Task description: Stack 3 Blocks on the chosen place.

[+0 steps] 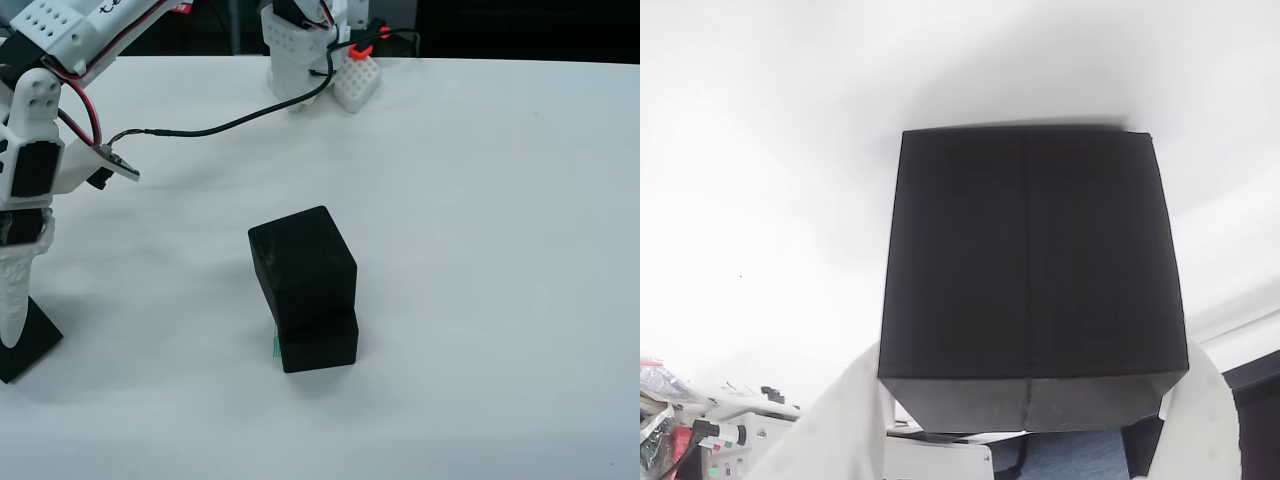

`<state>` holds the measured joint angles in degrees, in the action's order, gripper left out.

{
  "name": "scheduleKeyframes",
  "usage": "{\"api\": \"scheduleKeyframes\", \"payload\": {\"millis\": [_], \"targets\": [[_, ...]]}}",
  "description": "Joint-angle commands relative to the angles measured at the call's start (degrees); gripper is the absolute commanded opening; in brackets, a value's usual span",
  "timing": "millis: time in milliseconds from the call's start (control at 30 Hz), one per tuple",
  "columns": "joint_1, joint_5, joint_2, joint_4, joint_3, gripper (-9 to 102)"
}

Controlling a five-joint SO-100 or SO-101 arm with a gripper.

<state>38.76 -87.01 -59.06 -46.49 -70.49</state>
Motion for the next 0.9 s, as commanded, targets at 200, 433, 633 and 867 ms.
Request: {"api": "scheduleKeyframes", "payload": {"millis": [200, 433, 633, 867], "targets": [[-0.62, 0.70, -4.57, 0.44, -4.31, 23], [-0.70, 1.14, -7.65, 0.62, -6.50, 23], [-0.70, 2.20, -13.36, 0.62, -10.46, 23], [-1.58, 2.99, -18.81, -1.23, -13.80, 23]]}}
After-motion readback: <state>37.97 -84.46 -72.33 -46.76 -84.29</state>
